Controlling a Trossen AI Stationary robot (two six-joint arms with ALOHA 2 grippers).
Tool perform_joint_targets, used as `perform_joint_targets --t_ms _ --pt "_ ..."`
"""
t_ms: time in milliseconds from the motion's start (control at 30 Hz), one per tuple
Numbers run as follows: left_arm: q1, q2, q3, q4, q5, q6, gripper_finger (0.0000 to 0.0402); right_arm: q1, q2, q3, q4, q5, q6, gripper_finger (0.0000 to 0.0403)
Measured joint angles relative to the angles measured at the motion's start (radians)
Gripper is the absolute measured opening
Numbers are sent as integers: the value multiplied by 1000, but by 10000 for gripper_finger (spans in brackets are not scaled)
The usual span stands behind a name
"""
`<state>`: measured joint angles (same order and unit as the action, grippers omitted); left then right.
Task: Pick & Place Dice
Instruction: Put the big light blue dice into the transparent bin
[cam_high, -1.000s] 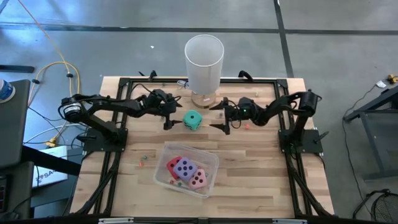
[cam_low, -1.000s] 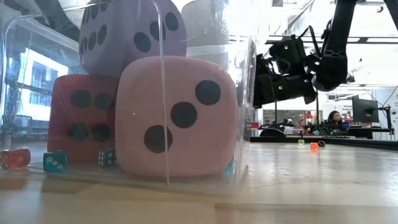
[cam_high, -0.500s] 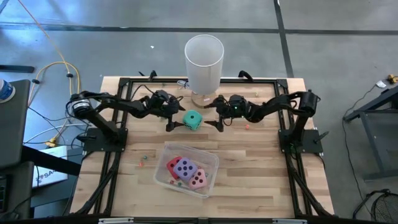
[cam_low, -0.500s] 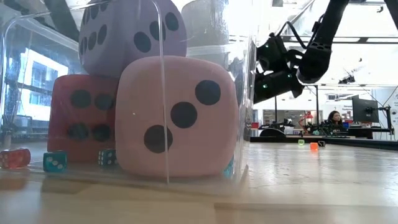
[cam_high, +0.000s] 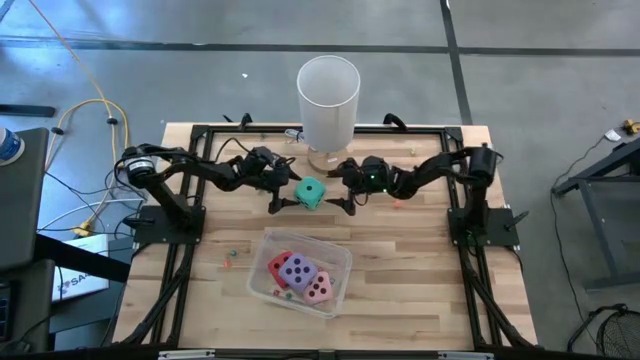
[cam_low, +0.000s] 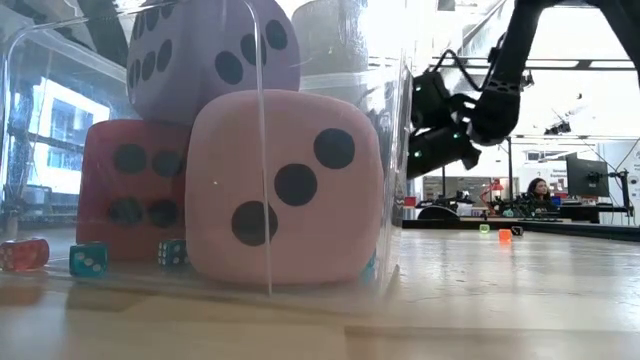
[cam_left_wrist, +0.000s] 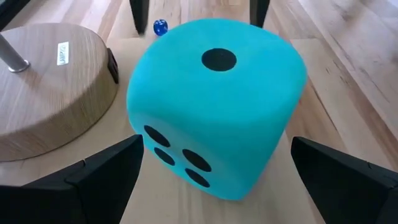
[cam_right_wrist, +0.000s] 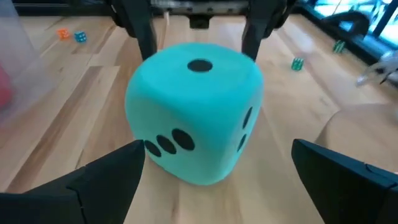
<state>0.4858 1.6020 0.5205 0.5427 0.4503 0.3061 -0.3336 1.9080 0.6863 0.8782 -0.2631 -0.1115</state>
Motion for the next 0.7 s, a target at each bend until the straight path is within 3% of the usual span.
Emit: perform_joint_targets --t_ms 333,700 --pt "-6 0 0 61 -2 5 400 7 67 146 -143 -31 -6 396" --pt "-5 98 0 201 43 8 400 21 67 166 -172 -30 -19 396"
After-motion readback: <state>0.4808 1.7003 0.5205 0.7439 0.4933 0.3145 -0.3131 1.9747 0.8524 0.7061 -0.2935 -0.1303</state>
